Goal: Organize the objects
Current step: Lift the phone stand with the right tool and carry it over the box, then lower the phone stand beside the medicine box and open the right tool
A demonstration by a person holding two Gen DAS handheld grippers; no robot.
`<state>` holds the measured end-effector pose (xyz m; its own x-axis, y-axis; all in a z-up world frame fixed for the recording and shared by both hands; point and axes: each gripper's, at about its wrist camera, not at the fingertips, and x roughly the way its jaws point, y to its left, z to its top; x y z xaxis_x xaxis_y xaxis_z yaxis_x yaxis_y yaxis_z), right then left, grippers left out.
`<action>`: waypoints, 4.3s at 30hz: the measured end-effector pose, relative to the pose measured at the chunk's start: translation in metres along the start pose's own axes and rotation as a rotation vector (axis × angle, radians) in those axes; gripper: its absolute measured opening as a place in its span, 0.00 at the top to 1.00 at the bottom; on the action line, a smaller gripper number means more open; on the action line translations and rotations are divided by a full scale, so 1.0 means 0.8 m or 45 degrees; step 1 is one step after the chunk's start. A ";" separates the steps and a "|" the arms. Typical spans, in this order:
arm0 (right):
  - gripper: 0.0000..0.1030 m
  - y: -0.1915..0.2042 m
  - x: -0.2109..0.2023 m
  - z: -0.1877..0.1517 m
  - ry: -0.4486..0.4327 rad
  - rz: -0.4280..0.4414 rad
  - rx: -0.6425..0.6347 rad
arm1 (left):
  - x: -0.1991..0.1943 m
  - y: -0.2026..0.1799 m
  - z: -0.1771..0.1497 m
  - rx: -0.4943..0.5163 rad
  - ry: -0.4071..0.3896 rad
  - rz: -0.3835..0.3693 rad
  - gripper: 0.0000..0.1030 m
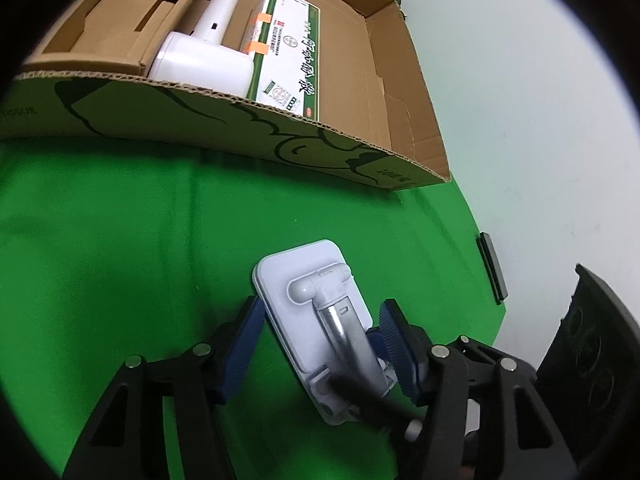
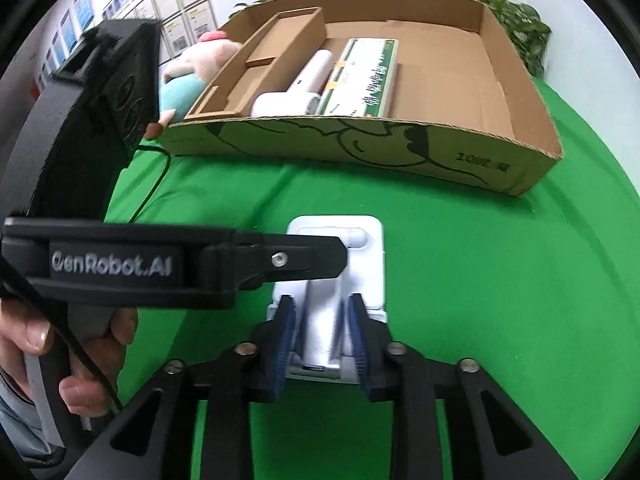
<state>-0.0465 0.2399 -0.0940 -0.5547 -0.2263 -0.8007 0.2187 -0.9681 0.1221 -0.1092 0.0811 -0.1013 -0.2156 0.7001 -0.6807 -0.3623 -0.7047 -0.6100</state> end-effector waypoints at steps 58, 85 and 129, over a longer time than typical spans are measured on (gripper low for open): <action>0.39 -0.024 -0.187 0.159 -0.601 0.023 0.124 | -0.158 -0.231 0.176 0.609 -0.387 0.033 0.64; 0.39 -0.140 -0.011 0.232 -0.273 0.161 0.314 | -0.001 -0.142 0.263 0.432 -0.061 0.139 0.64; 0.59 -0.167 0.117 0.201 0.111 0.082 0.348 | 0.025 -0.054 0.236 0.286 -0.005 0.351 0.62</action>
<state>-0.2567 0.3309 -0.0912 -0.4733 -0.2893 -0.8321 0.0199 -0.9478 0.3182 -0.2691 0.1470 -0.0117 -0.3363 0.4875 -0.8058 -0.4801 -0.8248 -0.2986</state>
